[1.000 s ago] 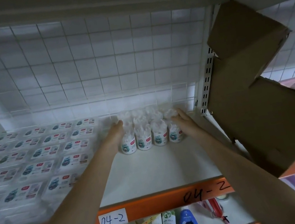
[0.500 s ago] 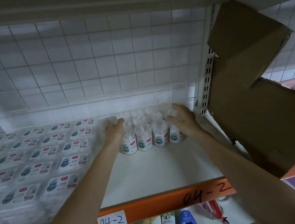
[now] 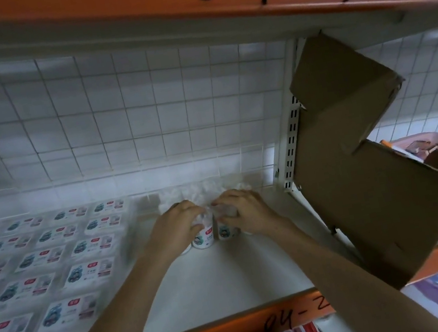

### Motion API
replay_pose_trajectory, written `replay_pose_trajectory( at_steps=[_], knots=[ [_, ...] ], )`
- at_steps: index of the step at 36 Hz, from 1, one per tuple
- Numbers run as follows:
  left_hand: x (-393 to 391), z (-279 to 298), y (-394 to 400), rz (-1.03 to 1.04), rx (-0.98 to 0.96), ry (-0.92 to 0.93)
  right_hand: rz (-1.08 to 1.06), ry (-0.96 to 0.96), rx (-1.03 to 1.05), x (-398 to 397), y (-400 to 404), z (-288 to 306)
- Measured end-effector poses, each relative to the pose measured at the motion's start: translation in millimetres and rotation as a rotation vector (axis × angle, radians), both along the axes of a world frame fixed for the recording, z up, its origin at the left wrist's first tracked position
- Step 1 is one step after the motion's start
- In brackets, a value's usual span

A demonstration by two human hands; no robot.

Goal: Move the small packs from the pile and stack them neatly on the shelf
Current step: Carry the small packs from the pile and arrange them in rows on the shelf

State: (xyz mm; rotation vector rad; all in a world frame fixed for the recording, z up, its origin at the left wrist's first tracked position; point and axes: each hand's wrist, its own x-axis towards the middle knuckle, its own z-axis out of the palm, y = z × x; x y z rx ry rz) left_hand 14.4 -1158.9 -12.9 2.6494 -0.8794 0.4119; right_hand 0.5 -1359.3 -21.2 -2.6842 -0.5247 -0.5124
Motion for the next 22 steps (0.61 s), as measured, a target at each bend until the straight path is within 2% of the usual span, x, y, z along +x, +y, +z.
replay_pose_trajectory(
  at_steps=[13, 15, 19, 22],
  knots=[
    [-5, -1, 0, 0.012, 0.012, -0.013, 0.019, -0.015, 0.009, 1, -6, -2],
    [-6, 1, -1, 0.019, 0.025, -0.014, 0.003, -0.042, 0.098, 0, -12, 2],
    [-8, 4, -1, 0.022, 0.050, -0.015, -0.074, -0.026, 0.401, -4, -32, 8],
    [-6, 6, 0, 0.006, 0.063, -0.011, -0.102, 0.040, 0.447, -8, -43, 8]
  ],
)
